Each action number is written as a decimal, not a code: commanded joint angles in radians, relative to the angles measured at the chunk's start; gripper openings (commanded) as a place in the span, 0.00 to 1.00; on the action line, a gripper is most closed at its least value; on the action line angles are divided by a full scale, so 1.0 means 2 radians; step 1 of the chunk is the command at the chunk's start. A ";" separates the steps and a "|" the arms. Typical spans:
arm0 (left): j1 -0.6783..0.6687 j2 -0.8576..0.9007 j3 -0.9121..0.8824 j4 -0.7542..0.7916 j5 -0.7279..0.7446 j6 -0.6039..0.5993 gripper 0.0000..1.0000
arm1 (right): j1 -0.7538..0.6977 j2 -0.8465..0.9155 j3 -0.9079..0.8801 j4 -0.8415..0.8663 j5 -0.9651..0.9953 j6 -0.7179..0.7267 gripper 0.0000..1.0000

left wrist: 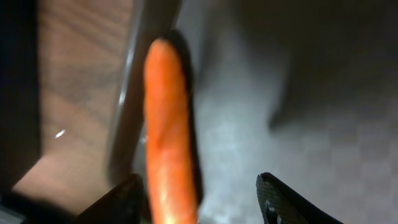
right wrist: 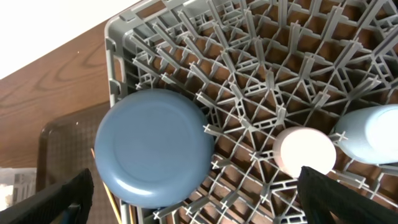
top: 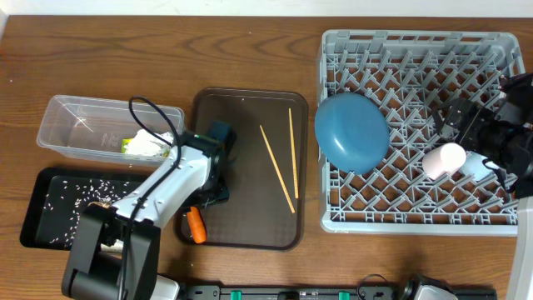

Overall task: Sort waste into correct bins and load items into the dishwasher rack
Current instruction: 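Grasp the orange carrot on the brown tray with the left gripper, then carry the carrot to the black tray and release it, then reach the right gripper to the wooden chopsticks and grasp them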

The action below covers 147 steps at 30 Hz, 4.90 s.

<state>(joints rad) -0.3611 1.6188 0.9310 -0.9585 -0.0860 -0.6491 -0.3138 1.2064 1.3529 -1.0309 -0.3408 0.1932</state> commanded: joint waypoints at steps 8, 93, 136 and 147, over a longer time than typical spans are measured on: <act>0.014 -0.002 -0.081 0.071 -0.013 -0.023 0.52 | 0.007 0.005 0.004 0.000 0.012 0.002 0.97; 0.239 -0.279 0.013 0.072 0.163 0.306 0.64 | 0.424 0.094 0.004 0.098 0.094 0.003 0.85; 0.239 -0.280 0.013 0.048 0.125 0.306 0.98 | 0.535 0.387 0.018 0.192 0.160 0.136 0.01; 0.239 -0.280 0.013 0.048 0.125 0.306 0.98 | 0.482 0.163 0.033 0.146 0.218 0.081 0.01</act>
<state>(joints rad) 0.1204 1.0687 0.9371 -0.8604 0.1761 -0.0475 0.7155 1.6382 1.4036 -0.7021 0.0010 0.4000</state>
